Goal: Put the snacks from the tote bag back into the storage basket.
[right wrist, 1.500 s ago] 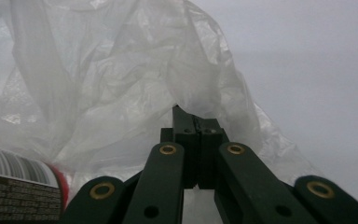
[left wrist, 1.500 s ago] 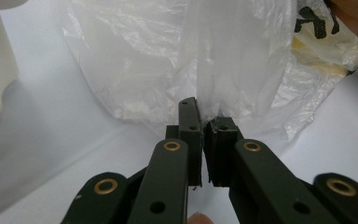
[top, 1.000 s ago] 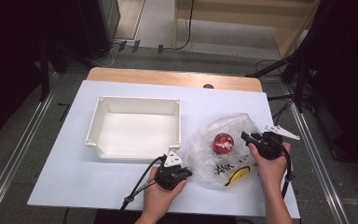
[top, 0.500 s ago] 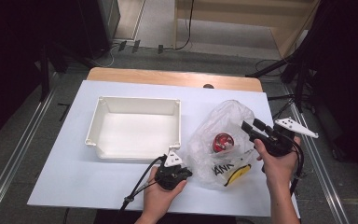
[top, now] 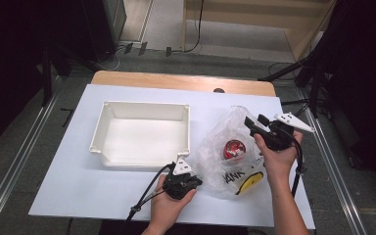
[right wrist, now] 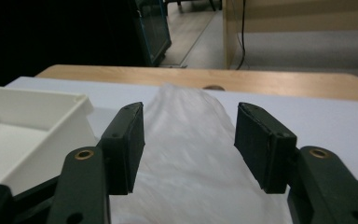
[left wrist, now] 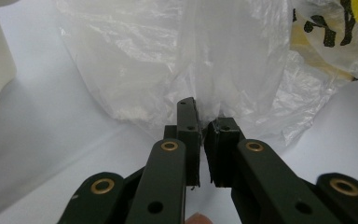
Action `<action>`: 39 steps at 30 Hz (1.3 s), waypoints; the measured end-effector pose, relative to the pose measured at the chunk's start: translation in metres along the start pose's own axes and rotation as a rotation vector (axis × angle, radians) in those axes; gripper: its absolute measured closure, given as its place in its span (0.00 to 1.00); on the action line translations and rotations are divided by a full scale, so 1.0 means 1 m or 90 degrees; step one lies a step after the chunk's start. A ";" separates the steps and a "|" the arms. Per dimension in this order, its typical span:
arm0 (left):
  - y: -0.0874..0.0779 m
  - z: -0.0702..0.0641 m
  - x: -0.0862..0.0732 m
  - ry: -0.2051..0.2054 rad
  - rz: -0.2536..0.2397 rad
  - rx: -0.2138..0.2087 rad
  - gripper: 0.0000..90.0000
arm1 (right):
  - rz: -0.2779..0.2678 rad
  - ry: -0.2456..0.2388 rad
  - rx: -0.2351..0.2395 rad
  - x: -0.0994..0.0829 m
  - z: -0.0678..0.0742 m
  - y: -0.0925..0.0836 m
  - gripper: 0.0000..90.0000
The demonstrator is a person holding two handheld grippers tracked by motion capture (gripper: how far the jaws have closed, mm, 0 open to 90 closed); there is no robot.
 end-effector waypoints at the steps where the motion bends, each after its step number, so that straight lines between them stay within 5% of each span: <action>1: 0.000 0.000 0.000 0.000 -0.001 0.000 0.95 | -0.001 -0.008 0.003 0.004 0.003 0.003 0.47; 6: -0.001 0.000 0.000 0.000 -0.001 -0.001 0.95 | 0.071 -0.030 -0.004 -0.005 0.004 0.036 0.50; 11: 0.000 0.000 0.000 -0.001 -0.003 -0.002 0.95 | 0.180 -0.035 0.023 -0.036 -0.014 0.066 0.80; 16: -0.001 0.000 0.000 0.000 -0.002 -0.001 0.96 | 0.231 -0.003 -0.007 -0.066 -0.042 0.073 0.95; 21: 0.000 0.000 0.000 0.001 0.001 0.005 0.97 | 0.217 0.073 -0.094 -0.085 -0.079 0.058 1.00; 27: 0.000 0.000 0.000 0.000 0.003 0.004 0.97 | 0.206 0.047 -0.112 -0.095 -0.084 0.042 0.98; 30: 0.000 0.000 0.000 -0.001 0.001 0.003 0.97 | 0.137 0.059 -0.072 -0.086 -0.069 0.020 0.88; 35: 0.000 0.000 0.000 0.001 0.002 0.004 0.96 | 0.042 -0.016 -0.018 -0.083 -0.020 -0.023 0.78; 39: 0.000 0.001 0.000 0.000 0.003 0.007 0.96 | 0.049 -0.029 -0.005 -0.101 -0.005 -0.033 0.79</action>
Point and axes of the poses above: each handheld gripper's, and its own axes: y roughly forward along the jaws, x roughly out of its top, z roughly to its left, the point moved 8 cm from there along y, roughly forward along the jaws, and after that the axes turned 12 degrees about z, right-handed, at the moved point
